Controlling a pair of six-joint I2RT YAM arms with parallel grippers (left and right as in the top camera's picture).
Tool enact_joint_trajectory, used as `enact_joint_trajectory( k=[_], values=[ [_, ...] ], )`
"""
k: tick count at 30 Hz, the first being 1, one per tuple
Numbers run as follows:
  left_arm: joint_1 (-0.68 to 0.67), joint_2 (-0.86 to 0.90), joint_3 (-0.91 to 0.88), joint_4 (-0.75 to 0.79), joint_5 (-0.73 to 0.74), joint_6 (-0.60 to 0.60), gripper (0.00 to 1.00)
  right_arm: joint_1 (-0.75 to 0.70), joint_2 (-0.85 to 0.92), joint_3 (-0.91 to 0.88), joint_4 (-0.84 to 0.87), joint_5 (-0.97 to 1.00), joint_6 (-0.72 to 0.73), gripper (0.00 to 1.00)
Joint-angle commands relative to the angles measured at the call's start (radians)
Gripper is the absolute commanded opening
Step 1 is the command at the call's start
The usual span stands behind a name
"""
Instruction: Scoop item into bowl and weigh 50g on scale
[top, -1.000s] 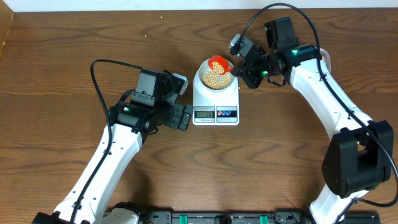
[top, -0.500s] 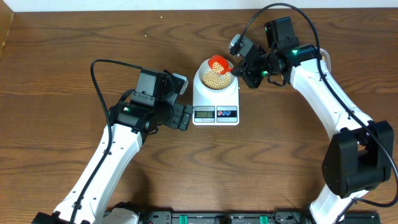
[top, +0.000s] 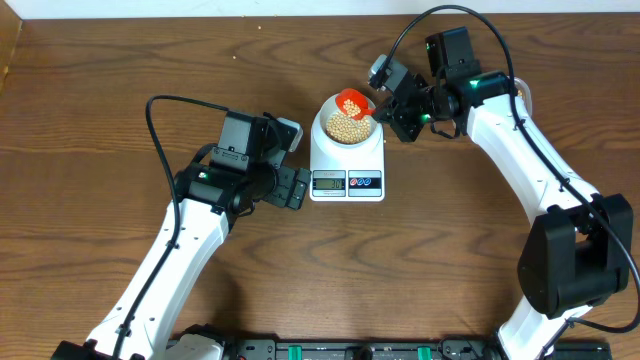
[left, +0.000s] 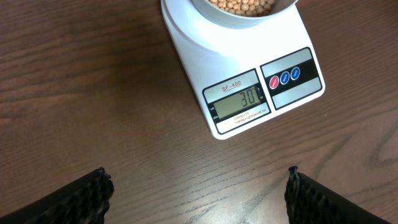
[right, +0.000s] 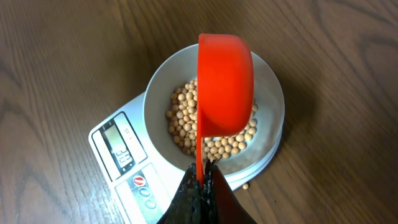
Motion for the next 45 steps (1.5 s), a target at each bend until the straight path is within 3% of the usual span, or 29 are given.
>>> enact_joint_trajectory(
  k=[1, 17, 38, 45],
  values=[
    [0.003, 0.002, -0.004, 0.0, 0.008, 0.003, 0.91, 0.005, -0.037, 0.025, 0.0, -0.005, -0.016, 0.01],
    [0.003, 0.002, -0.004, 0.0, 0.008, 0.003, 0.91, 0.01, -0.046, 0.025, 0.0, 0.027, -0.078, 0.01],
    [0.003, 0.002, -0.004, 0.0, 0.008, 0.003, 0.91, 0.134, -0.095, 0.025, -0.005, 0.335, -0.113, 0.01],
    [0.003, 0.002, -0.004, 0.0, 0.008, 0.003, 0.91, 0.131, -0.097, 0.025, 0.004, 0.32, -0.048, 0.01]
  ],
)
